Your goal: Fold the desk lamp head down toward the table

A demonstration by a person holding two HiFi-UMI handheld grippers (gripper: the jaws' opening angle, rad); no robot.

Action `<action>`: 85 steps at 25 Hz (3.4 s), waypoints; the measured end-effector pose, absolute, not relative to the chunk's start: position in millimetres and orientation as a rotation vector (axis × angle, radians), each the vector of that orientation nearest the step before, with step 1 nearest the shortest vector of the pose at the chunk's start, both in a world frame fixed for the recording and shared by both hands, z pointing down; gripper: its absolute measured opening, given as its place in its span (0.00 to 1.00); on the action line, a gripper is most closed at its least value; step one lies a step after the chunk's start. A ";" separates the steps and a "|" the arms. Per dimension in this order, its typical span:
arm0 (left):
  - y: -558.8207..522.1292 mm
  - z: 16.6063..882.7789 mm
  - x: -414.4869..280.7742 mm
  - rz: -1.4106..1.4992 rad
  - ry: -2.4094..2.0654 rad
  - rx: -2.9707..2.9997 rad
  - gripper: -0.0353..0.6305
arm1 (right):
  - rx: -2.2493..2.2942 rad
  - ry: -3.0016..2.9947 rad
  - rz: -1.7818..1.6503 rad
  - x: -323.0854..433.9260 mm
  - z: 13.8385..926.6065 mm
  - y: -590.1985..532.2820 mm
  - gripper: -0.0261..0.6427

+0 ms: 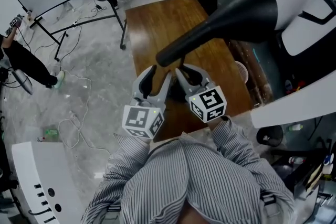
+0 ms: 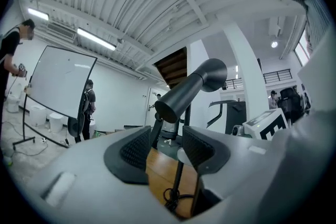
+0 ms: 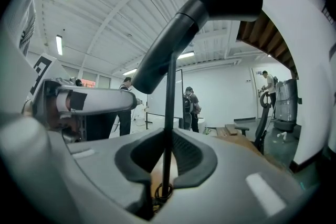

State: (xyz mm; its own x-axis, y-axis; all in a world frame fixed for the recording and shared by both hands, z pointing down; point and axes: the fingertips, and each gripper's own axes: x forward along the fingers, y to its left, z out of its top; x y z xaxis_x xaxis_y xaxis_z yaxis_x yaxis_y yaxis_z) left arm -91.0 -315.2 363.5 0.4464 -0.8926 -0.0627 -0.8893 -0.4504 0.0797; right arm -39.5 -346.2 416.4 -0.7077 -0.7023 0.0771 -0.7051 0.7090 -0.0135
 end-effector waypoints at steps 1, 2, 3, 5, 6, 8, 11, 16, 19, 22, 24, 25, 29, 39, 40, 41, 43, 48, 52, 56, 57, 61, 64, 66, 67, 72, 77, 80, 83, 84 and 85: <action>-315.0 360.6 -92.2 -0.124 -1.652 2.667 0.33 | 1.173 -2.846 0.072 -39.1 416.5 -346.5 0.10; -314.7 357.5 -93.1 -0.099 -1.674 2.694 0.34 | 1.175 -2.848 0.077 -38.8 416.6 -346.6 0.10; -314.6 354.2 -93.6 -0.074 -1.692 2.720 0.35 | 1.177 -2.850 0.079 -38.6 416.7 -346.4 0.10; -315.6 347.6 -93.0 -0.034 -1.704 2.773 0.35 | 1.179 -2.855 0.082 -38.7 416.9 -346.4 0.10; -316.6 344.7 -92.0 -0.013 -1.698 2.801 0.35 | 1.177 -2.858 0.085 -38.7 417.1 -346.3 0.10; -318.8 339.8 -89.7 0.037 -1.683 2.854 0.36 | 1.169 -2.863 0.092 -39.0 417.4 -345.7 0.10; -321.7 333.9 -86.7 0.108 -1.670 2.915 0.39 | 1.169 -2.863 0.099 -39.1 418.2 -345.0 0.10; -325.2 332.1 -82.9 0.165 -1.626 2.966 0.40 | 1.174 -2.864 0.109 -38.5 421.2 -344.8 0.10; -325.4 332.4 -79.9 0.173 -1.615 2.975 0.38 | 1.174 -2.867 0.123 -38.5 422.4 -345.4 0.10; -325.8 331.8 -78.4 0.169 -1.609 2.979 0.35 | 1.180 -2.866 0.134 -38.4 422.3 -346.5 0.10; -326.2 331.4 -78.9 0.164 -1.605 2.978 0.36 | 1.184 -2.869 0.146 -38.6 422.0 -347.0 0.10; -326.2 331.3 -79.2 0.161 -1.603 2.977 0.36 | 1.185 -2.871 0.152 -38.9 422.0 -346.9 0.10; -325.3 332.9 -80.7 0.175 -1.594 2.974 0.36 | 1.187 -2.865 0.150 -39.5 423.3 -345.6 0.10; -326.2 332.2 -81.5 0.311 -1.507 2.997 0.36 | 1.195 -2.860 0.156 -39.8 423.3 -345.8 0.10; -326.3 331.8 -81.9 0.315 -1.509 2.999 0.36 | 1.194 -2.860 0.157 -39.9 423.4 -346.0 0.10; -326.1 331.1 -82.3 0.318 -1.515 3.003 0.36 | 1.194 -2.861 0.157 -39.7 423.5 -346.1 0.10; -325.4 328.6 -82.7 0.329 -1.524 3.016 0.36 | 1.193 -2.863 0.158 -38.7 423.4 -346.0 0.10; -324.7 324.7 -83.0 0.381 -1.517 3.034 0.36 | 1.192 -2.863 0.158 -37.5 422.7 -346.0 0.10; -324.2 324.7 -83.5 0.428 -1.498 3.042 0.36 | 1.190 -2.863 0.163 -37.6 423.6 -345.3 0.10; -324.2 323.2 -83.3 0.477 -1.474 3.054 0.36 | 1.190 -2.865 0.163 -37.3 423.0 -345.4 0.10; -324.5 323.3 -83.2 0.485 -1.468 3.056 0.36 | 1.190 -2.866 0.163 -37.1 423.1 -345.7 0.10; -325.6 323.0 -83.8 0.523 -1.449 3.068 0.36 | 1.188 -2.866 0.167 -37.7 423.1 -346.8 0.10; -324.7 322.0 -84.6 0.539 -1.456 3.069 0.36 | 1.187 -2.866 0.165 -38.5 422.7 -346.2 0.10; -324.6 321.8 -85.1 0.556 -1.458 3.069 0.36 | 1.191 -2.864 0.165 -39.0 422.6 -346.1 0.10; -324.6 321.6 -85.3 0.562 -1.458 3.070 0.36 | 1.194 -2.863 0.165 -39.1 422.7 -346.3 0.10; -324.1 319.1 -85.8 0.580 -1.468 3.080 0.36 | 1.192 -2.860 0.165 -38.7 422.9 -346.4 0.10; -324.6 319.1 -87.6 0.597 -1.459 3.088 0.36 | 1.187 -2.861 0.166 -40.3 423.5 -347.1 0.10; -323.6 316.6 -88.5 0.609 -1.459 3.100 0.36 | 1.191 -2.863 0.165 -39.9 423.8 -346.7 0.10; -322.6 315.0 -88.6 0.636 -1.449 3.110 0.36 | 1.191 -2.865 0.168 -39.6 423.6 -346.1 0.10; -322.2 315.1 -88.4 0.644 -1.444 3.113 0.36 | 1.189 -2.865 0.171 -39.4 423.7 -345.7 0.10; -321.9 315.2 -88.2 0.652 -1.440 3.115 0.36 | 1.188 -2.865 0.173 -39.2 423.8 -345.4 0.10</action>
